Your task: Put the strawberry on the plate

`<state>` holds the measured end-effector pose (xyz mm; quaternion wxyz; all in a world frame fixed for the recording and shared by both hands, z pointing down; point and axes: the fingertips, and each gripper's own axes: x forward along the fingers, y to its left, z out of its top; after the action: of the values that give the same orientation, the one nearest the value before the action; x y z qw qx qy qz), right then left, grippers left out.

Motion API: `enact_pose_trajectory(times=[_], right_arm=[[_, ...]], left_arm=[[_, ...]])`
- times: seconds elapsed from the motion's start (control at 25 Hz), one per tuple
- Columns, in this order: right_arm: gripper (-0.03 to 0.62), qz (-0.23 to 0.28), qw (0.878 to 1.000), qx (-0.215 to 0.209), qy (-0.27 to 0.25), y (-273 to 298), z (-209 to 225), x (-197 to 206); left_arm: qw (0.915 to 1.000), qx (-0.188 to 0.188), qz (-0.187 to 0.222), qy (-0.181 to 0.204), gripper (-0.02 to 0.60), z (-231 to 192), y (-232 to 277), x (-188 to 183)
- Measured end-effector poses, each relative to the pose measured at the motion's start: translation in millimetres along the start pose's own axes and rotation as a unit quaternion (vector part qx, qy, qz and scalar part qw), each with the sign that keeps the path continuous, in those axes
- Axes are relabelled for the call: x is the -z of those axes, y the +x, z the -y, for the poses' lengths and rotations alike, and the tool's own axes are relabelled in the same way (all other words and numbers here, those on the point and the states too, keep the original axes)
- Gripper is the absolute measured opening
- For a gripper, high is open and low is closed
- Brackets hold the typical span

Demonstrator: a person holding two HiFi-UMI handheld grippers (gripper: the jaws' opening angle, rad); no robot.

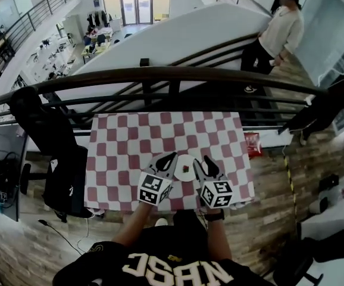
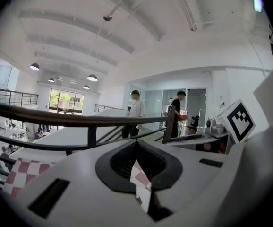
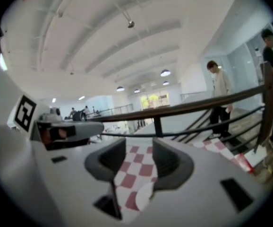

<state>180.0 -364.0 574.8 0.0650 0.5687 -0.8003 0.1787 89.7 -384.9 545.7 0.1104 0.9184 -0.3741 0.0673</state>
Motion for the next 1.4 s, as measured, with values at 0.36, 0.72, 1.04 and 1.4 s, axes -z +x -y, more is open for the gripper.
enact_pose_trajectory(times=[0.36,0.72,1.04,1.4], right_arm=[[0.023,0.135,0.988,0.051,-0.056,-36,-27,-97],[0.018,0.153,0.986,0.072,-0.016,-30,-6,-122],[0.018,0.175,0.981,0.08,0.023,-20,20,-143],[0.018,0.153,0.983,0.096,-0.001,-8,39,-143]], left_arm=[[0.9944,0.007,0.096,0.043,0.012,24,-4,-91],[0.9928,0.005,0.113,0.041,0.012,36,19,-107],[0.987,-0.001,0.143,0.074,0.012,36,28,-137],[0.9898,-0.02,0.126,0.062,0.012,25,42,-125]])
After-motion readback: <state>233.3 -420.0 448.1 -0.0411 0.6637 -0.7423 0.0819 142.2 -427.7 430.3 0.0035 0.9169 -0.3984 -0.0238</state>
